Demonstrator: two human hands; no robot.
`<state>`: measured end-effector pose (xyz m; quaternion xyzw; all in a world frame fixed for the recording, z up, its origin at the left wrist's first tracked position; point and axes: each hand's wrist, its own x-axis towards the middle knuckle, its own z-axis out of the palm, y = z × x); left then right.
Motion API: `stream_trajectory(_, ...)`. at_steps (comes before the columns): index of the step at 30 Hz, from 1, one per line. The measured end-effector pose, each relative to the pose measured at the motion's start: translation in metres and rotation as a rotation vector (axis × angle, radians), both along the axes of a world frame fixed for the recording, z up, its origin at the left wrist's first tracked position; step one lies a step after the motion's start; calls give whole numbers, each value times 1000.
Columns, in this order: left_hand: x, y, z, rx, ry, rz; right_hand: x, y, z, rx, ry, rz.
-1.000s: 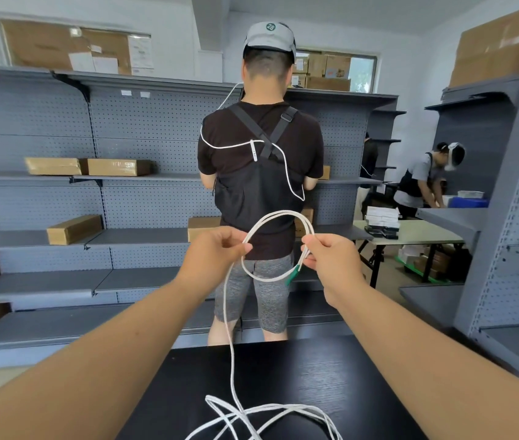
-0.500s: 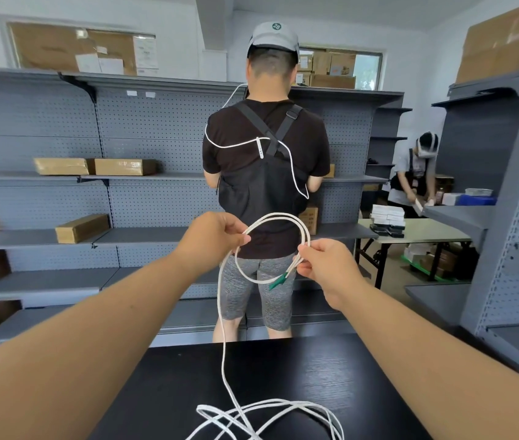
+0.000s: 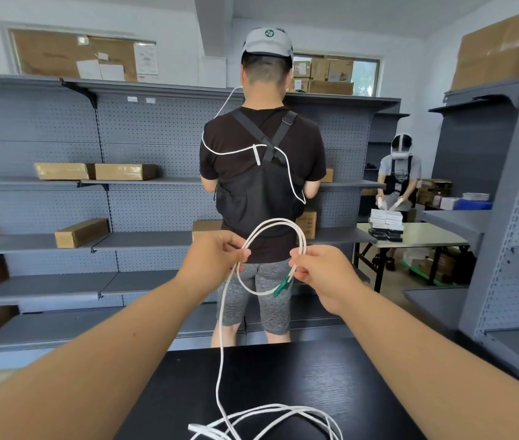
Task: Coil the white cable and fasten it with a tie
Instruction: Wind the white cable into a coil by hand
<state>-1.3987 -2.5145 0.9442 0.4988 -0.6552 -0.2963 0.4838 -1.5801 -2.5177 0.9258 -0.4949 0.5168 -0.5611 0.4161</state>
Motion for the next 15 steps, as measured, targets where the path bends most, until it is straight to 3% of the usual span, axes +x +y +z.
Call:
stream_trajectory(6,6,2,-1,3,-15,9,-5,8,1,-24,-18,171)
stream_trajectory(15,4,3,-2,10,-36,-8,1,3,-7,-136,70,29)
